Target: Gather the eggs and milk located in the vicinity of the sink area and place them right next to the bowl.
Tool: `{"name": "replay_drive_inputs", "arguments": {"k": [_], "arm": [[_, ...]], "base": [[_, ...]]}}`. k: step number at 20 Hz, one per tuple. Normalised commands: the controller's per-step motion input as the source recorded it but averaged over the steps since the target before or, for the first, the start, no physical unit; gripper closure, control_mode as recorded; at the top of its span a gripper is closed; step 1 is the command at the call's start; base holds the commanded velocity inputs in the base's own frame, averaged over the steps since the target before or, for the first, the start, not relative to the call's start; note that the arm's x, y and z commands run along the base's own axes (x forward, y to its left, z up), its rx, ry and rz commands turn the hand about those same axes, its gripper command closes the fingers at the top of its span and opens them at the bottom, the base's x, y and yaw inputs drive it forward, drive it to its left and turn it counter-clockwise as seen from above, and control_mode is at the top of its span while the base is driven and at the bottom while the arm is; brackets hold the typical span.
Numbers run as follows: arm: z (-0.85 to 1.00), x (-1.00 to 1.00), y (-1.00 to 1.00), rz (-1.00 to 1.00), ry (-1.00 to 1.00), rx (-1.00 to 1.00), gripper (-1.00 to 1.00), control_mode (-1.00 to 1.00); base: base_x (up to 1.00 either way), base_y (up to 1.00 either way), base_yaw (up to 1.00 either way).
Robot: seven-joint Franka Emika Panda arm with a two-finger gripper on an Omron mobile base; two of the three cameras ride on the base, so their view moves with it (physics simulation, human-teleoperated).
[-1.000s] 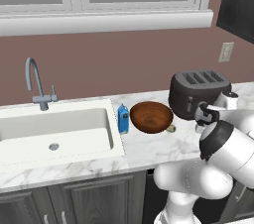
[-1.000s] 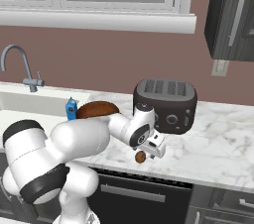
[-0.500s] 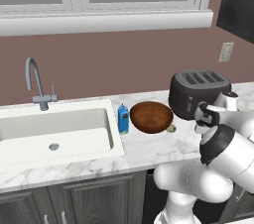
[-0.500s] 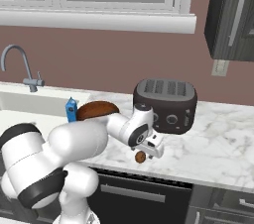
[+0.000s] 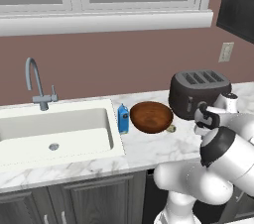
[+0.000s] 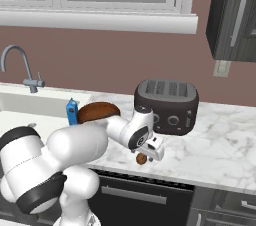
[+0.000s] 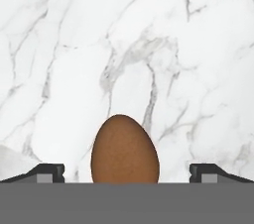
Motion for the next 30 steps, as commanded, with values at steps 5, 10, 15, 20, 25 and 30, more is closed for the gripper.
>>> {"name": "replay_drive_inputs", "arguments": {"k": [5,10,15,20,25,30], "arm": [[-0.03,-0.1,0.0,0.0,0.0,0.0,-1.0,-1.0],[-0.02,0.0,0.0,0.0,0.0,0.0,-1.0,-1.0],[-0.25,0.0,0.0,0.0,0.0,0.0,-1.0,-1.0],[-0.07,0.0,0.0,0.0,0.0,0.0,-1.0,-1.0],[0.0,0.0,0.0,0.0,0.0,0.0,1.0,-1.0],[0.0,0.0,0.0,0.0,0.0,0.0,1.0,-1.0]], "base": [[0.0,0.0,0.0],[0.0,0.0,0.0],[0.0,0.0,0.0],[0.0,0.0,0.0],[0.0,0.0,0.0],[0.0,0.0,0.0]]}}
